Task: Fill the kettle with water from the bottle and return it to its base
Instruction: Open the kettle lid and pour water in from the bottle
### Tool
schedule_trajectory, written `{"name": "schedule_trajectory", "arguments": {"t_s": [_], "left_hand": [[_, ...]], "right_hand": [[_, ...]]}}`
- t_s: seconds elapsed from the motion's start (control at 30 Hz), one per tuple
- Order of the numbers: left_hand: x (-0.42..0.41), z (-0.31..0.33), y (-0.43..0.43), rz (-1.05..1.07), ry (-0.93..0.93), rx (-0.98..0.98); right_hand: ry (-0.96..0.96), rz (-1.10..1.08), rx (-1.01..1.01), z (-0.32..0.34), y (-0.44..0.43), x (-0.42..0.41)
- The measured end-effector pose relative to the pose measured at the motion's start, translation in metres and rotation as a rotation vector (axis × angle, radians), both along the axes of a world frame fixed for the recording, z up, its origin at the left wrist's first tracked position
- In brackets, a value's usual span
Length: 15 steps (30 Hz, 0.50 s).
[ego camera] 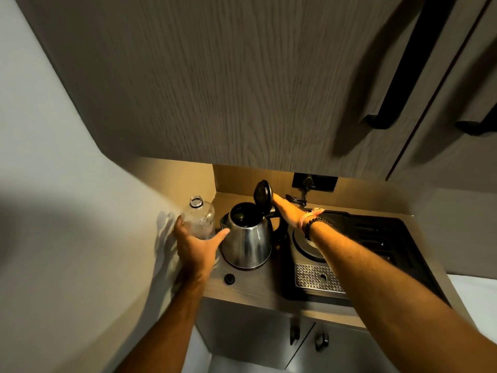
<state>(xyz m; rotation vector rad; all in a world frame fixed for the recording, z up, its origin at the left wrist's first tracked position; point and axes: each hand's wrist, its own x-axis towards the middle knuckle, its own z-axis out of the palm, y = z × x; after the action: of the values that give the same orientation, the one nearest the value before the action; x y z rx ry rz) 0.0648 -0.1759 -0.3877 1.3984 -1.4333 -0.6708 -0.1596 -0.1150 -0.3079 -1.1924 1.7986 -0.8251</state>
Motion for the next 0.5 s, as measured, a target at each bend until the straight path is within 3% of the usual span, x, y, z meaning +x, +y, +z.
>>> {"name": "schedule_trajectory", "arguments": {"t_s": [0.13, 0.2, 0.3, 0.5], "left_hand": [[-0.005, 0.004, -0.008, -0.005, -0.040, 0.037], [-0.005, 0.007, -0.008, -0.021, -0.089, 0.033], [0.000, 0.019, -0.004, -0.105, -0.164, 0.019], [0.005, 0.062, -0.008, -0.373, -0.534, 0.115]], "right_hand": [[0.139, 0.030, -0.012, -0.023, -0.019, -0.013], [0.268, 0.069, 0.078, -0.040, -0.033, -0.026], [0.470, 0.059, 0.035, -0.048, -0.041, -0.035], [0.718, 0.003, 0.040, -0.043, -0.032, -0.033]]}}
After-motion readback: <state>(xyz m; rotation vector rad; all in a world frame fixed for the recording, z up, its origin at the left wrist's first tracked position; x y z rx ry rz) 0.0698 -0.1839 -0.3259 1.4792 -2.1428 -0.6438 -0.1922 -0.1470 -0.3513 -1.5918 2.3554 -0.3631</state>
